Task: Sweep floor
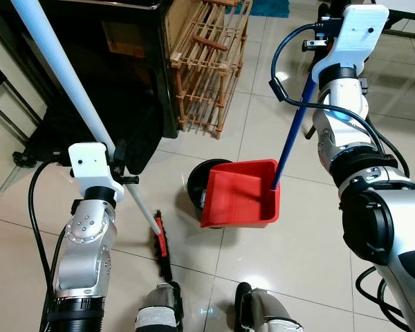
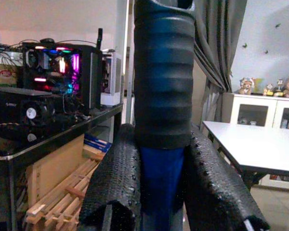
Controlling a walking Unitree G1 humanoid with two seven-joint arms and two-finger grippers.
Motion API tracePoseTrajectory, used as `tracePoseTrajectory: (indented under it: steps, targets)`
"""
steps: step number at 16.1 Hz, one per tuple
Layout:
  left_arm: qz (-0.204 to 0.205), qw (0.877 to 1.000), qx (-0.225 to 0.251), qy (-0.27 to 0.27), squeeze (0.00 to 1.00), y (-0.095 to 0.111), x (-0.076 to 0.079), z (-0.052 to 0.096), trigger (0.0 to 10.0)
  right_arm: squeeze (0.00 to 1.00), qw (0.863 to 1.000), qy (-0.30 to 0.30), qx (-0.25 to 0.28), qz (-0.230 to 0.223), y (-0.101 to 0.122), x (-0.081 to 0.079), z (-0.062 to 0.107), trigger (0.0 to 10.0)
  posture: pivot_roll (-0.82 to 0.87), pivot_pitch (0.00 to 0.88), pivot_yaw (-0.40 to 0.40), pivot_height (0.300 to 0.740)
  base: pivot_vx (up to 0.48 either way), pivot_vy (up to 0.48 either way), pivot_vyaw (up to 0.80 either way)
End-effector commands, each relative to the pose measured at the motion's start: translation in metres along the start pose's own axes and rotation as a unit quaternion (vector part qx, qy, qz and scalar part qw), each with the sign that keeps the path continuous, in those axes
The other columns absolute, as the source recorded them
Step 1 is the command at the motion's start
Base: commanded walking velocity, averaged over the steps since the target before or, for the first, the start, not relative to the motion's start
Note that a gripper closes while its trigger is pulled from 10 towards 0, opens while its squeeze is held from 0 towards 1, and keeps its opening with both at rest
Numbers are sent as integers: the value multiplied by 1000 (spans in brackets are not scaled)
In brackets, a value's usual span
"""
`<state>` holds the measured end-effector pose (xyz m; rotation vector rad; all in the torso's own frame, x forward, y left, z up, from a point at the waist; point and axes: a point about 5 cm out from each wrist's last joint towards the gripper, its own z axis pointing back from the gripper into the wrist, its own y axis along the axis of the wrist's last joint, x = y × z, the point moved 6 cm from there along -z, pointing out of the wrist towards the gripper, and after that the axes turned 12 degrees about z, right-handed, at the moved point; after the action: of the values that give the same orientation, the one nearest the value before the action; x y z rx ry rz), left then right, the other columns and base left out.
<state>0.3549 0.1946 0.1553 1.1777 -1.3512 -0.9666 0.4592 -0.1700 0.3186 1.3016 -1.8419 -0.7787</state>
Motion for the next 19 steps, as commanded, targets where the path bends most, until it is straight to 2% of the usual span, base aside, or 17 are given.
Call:
tracePoseTrajectory:
  steps: [1,5,15,19]
  targets:
    - [1,1000,19,-14,0,9,7,-2,10000,0,1000,-14,26,-5,11,10,-4,10000,97,159,36,740,0,0,0]
    - [-6,1000,16,-16,0,7,8,-2,10000,0,1000,-7,29,-4,13,7,-4,10000,97,152,37,740,0,0,0]
    - [-12,1000,16,-19,0,6,10,-2,10000,0,1000,14,-1,5,-1,1,0,10000,94,146,36,740,0,0,0]
    - [-12,1000,16,-18,0,6,10,-3,10000,0,1000,17,-9,10,-5,1,2,10000,94,152,35,740,0,0,-769]
